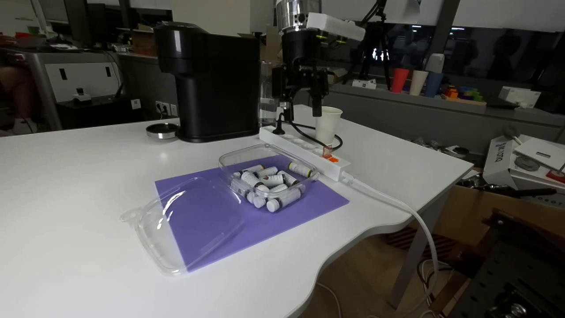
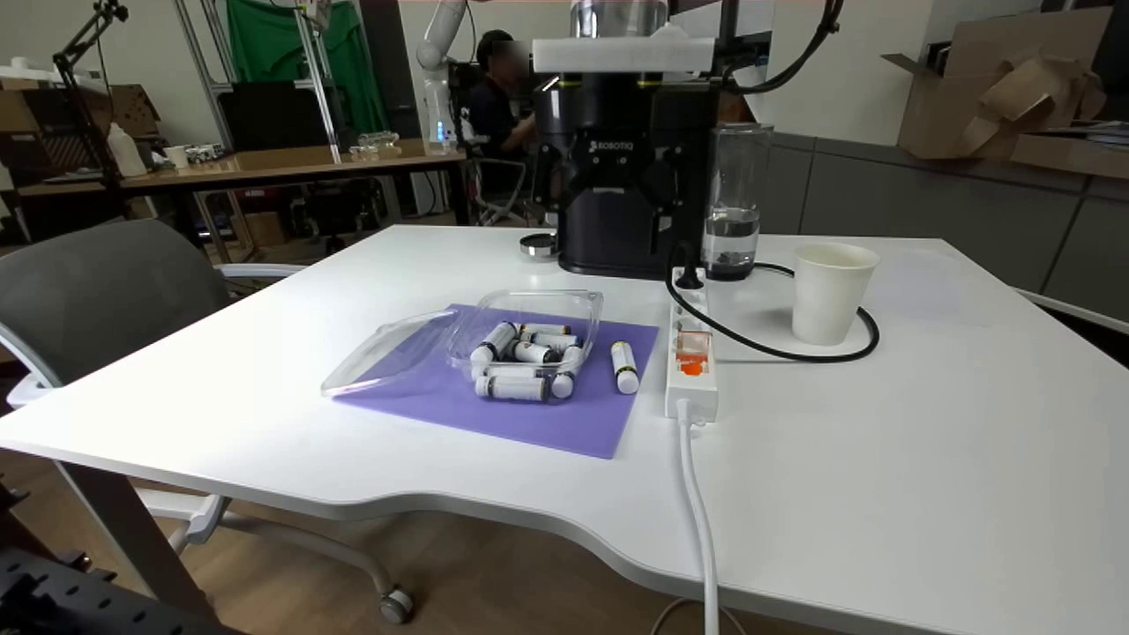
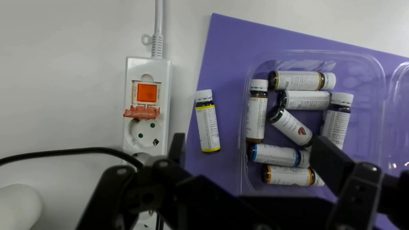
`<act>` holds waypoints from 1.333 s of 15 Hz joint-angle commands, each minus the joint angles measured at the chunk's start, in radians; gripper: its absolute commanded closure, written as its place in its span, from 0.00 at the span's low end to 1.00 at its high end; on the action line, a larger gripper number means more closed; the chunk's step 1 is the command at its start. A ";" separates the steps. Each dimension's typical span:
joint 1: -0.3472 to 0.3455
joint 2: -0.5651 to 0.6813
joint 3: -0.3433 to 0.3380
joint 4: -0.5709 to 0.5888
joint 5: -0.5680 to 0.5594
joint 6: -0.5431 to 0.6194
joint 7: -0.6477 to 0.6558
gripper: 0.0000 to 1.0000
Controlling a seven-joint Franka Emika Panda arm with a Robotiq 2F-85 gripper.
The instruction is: Open the clear container, put the bottle on the table inside the clear container
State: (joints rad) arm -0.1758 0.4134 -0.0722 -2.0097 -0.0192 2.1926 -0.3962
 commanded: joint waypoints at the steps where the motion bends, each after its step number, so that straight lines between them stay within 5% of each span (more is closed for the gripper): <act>1: -0.005 -0.013 0.009 -0.036 -0.031 0.106 -0.035 0.00; 7: -0.025 -0.025 0.025 -0.168 -0.069 0.453 -0.139 0.00; 12: -0.071 -0.030 0.058 -0.218 -0.052 0.464 -0.243 0.00; 13: -0.086 -0.036 0.069 -0.224 -0.037 0.449 -0.268 0.19; 20: -0.103 -0.011 0.041 -0.208 -0.042 0.325 -0.290 0.69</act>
State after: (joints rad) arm -0.2718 0.4077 -0.0238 -2.2104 -0.0593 2.5590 -0.6725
